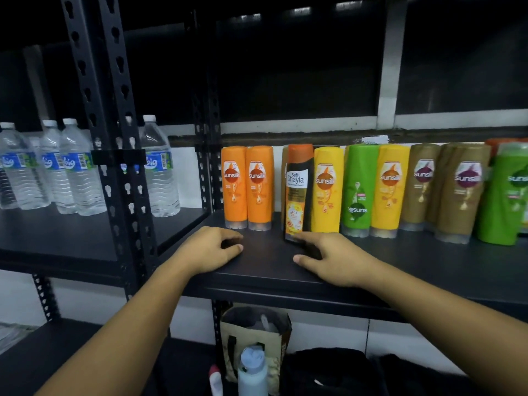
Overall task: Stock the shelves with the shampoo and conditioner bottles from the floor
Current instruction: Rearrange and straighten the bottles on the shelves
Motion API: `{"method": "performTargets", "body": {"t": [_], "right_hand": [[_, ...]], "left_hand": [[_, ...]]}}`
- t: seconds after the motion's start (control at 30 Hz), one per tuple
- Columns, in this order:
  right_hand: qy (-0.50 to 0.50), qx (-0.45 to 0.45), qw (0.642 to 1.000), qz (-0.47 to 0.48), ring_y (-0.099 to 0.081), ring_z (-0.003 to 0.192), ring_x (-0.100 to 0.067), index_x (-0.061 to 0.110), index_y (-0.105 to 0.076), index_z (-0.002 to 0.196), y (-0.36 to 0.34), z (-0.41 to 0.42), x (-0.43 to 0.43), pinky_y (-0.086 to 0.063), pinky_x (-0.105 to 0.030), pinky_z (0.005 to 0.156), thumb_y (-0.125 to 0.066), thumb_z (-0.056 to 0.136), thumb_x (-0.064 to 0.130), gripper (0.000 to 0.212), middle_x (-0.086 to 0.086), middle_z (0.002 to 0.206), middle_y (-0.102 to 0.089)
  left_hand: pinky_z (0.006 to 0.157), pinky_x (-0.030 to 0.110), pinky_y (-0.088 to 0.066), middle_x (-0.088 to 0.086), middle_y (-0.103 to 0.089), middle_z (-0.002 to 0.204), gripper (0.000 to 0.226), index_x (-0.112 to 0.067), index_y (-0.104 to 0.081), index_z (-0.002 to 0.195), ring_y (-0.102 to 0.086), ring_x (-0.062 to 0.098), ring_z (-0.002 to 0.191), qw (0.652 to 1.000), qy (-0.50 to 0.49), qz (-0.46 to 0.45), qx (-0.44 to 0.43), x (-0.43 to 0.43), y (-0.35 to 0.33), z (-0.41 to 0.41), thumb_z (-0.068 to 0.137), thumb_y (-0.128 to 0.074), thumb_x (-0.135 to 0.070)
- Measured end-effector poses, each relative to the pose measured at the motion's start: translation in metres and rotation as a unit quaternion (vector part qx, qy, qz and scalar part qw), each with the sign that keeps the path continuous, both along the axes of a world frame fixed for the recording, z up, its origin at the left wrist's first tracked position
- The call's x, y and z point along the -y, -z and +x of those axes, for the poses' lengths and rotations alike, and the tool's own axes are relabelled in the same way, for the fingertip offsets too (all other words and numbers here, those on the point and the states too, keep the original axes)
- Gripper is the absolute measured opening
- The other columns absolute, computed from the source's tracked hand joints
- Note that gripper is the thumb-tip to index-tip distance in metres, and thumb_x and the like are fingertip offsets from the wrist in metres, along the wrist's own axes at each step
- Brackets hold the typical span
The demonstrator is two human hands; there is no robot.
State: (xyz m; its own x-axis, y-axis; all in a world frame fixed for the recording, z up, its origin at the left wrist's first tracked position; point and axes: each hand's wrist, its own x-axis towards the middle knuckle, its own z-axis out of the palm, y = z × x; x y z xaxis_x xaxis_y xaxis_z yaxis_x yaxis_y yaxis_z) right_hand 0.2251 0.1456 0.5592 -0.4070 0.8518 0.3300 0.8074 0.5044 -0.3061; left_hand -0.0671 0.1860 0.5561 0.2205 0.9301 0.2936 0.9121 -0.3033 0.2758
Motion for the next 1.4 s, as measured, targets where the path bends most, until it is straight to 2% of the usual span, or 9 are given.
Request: {"method": "performTargets", "body": {"t": [0.17,0.3,0.43,0.57,0.73,0.9,1.07,1.23,1.4], "right_hand": [[0.058,-0.206,0.963,0.161,-0.057,0.107,-0.008,0.03,-0.046,0.147,-0.01,0.031,-0.011,-0.054,-0.028,0.089,-0.065,0.095,0.04,0.056,0.005,0.133,-0.056],[0.069,-0.322,0.928,0.176,-0.038,0.141,-0.013,0.034,-0.021,0.157,-0.024,0.04,-0.031,-0.041,-0.043,0.114,-0.065,0.094,0.049,0.079,0.006,0.157,-0.035],[0.02,-0.384,0.917,0.109,-0.021,0.151,-0.008,0.052,0.001,0.154,-0.036,0.035,-0.052,-0.03,-0.049,0.12,-0.058,0.092,0.064,0.086,0.014,0.165,-0.022],[-0.018,-0.409,0.91,0.069,-0.035,0.135,0.004,0.053,0.003,0.155,-0.043,0.032,-0.069,-0.034,-0.034,0.115,-0.053,0.094,0.065,0.084,0.027,0.148,-0.033],[-0.046,-0.43,0.9,0.046,-0.048,0.12,0.003,0.057,0.001,0.151,-0.045,0.029,-0.086,-0.041,-0.025,0.1,-0.046,0.097,0.061,0.072,0.03,0.131,-0.044],[-0.057,-0.439,0.893,0.077,-0.047,0.133,-0.003,0.058,-0.009,0.151,-0.033,0.029,-0.101,-0.041,-0.042,0.114,-0.047,0.098,0.064,0.065,0.016,0.148,-0.045],[-0.049,-0.427,0.896,0.113,-0.045,0.137,-0.011,0.057,-0.011,0.152,-0.023,0.028,-0.112,-0.041,-0.051,0.112,-0.045,0.092,0.074,0.071,0.014,0.149,-0.043],[-0.048,-0.416,0.902,0.109,-0.047,0.134,-0.006,0.059,-0.005,0.151,-0.022,0.029,-0.111,-0.043,-0.049,0.111,-0.047,0.093,0.073,0.073,0.015,0.149,-0.043],[-0.064,-0.414,0.904,0.08,-0.052,0.118,0.013,0.058,-0.002,0.152,-0.023,0.032,-0.103,-0.045,-0.034,0.109,-0.048,0.096,0.061,0.072,0.022,0.139,-0.052]], "left_hand": [[0.105,0.027,-0.046,-0.014,-0.058,0.141,0.056,-0.038,-0.05,0.148,-0.057,0.007,0.126,0.982,0.071,0.033,0.169,-0.005,-0.009,0.043,0.095,-0.067,-0.048],[0.109,0.034,-0.045,-0.017,-0.039,0.145,0.083,-0.039,-0.019,0.16,-0.047,0.007,0.131,0.944,0.124,0.044,0.302,-0.012,-0.032,0.098,0.094,-0.069,-0.044],[0.117,0.044,-0.04,-0.013,-0.032,0.161,0.091,-0.047,-0.004,0.159,-0.04,0.013,0.145,0.91,0.157,0.072,0.376,-0.026,-0.048,0.135,0.093,-0.067,-0.051],[0.118,0.034,-0.032,-0.04,-0.034,0.147,0.084,-0.058,-0.002,0.154,-0.031,-0.003,0.145,0.9,0.161,0.125,0.385,-0.039,-0.051,0.152,0.094,-0.061,-0.061],[0.118,0.03,-0.024,-0.035,-0.016,0.152,0.087,-0.046,0.005,0.16,-0.016,-0.005,0.147,0.892,0.131,0.135,0.41,-0.053,-0.045,0.163,0.097,-0.052,-0.062],[0.123,0.031,-0.023,-0.029,-0.014,0.162,0.087,-0.047,0.004,0.16,-0.017,-0.003,0.151,0.882,0.142,0.137,0.428,-0.065,-0.03,0.166,0.094,-0.05,-0.068],[0.123,0.032,-0.024,-0.026,-0.017,0.165,0.091,-0.052,0.0,0.158,-0.02,-0.003,0.151,0.88,0.149,0.14,0.429,-0.075,-0.025,0.162,0.088,-0.051,-0.078],[0.123,0.047,-0.029,-0.02,-0.024,0.163,0.089,-0.06,-0.008,0.154,-0.026,0.004,0.15,0.877,0.143,0.138,0.439,-0.084,-0.022,0.158,0.082,-0.054,-0.085],[0.12,0.034,-0.034,-0.032,-0.033,0.156,0.078,-0.055,-0.009,0.157,-0.032,-0.007,0.145,0.865,0.188,0.13,0.446,-0.077,-0.024,0.16,0.095,-0.056,-0.065]]}}
